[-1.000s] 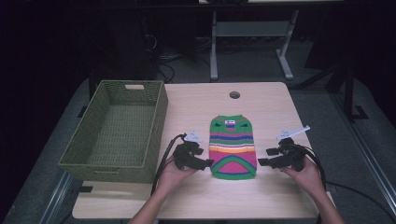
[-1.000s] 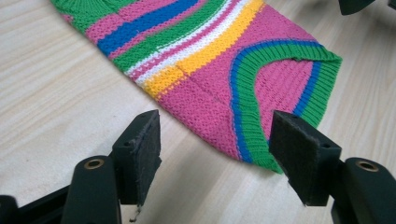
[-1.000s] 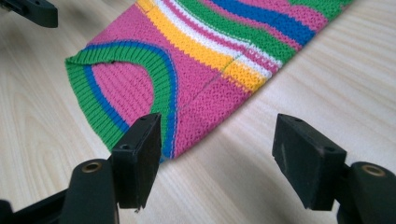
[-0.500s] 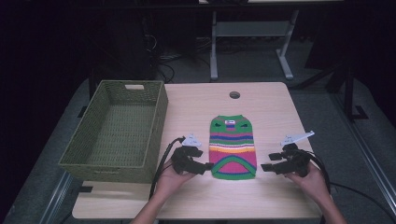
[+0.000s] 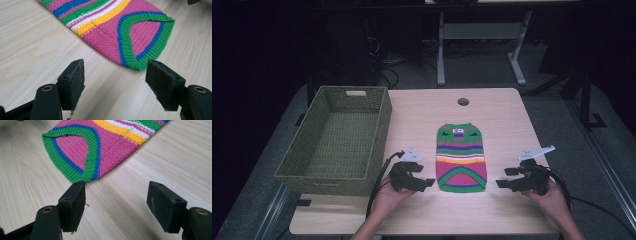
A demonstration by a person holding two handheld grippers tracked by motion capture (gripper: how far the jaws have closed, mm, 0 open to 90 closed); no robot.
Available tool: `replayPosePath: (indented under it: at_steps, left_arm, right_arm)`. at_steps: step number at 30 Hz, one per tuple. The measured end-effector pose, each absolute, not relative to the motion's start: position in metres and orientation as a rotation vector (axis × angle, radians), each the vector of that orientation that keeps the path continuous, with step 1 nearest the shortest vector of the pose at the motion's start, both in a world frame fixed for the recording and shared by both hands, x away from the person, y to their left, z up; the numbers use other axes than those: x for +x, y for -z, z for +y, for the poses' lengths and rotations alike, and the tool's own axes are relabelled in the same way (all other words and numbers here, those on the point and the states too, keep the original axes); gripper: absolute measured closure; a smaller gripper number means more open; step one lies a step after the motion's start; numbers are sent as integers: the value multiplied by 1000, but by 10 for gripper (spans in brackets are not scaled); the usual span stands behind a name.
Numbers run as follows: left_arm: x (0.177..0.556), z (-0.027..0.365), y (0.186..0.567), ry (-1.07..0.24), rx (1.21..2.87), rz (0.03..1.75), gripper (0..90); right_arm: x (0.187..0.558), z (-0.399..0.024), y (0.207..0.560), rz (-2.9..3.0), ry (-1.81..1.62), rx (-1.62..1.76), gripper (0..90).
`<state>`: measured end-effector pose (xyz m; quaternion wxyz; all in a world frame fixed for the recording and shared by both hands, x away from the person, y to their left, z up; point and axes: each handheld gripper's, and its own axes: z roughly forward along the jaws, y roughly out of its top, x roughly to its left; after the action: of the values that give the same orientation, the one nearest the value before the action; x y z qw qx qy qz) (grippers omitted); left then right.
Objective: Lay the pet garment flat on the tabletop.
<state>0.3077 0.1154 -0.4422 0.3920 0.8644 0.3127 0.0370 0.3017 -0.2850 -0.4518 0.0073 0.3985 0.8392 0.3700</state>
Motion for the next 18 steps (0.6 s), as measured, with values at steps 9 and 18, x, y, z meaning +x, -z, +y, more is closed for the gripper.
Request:
replayPosePath:
  at_steps: [9, 18]
  left_arm:
    - [298, 122, 443, -83, 2191, 793, 308]
    - [288, 125, 446, -78, 2196, 788, 305]
  right_arm:
    - [290, -294, 457, 2604, -1179, 1255, 299]
    - [280, -301, 458, 2575, -1202, 1252, 279]
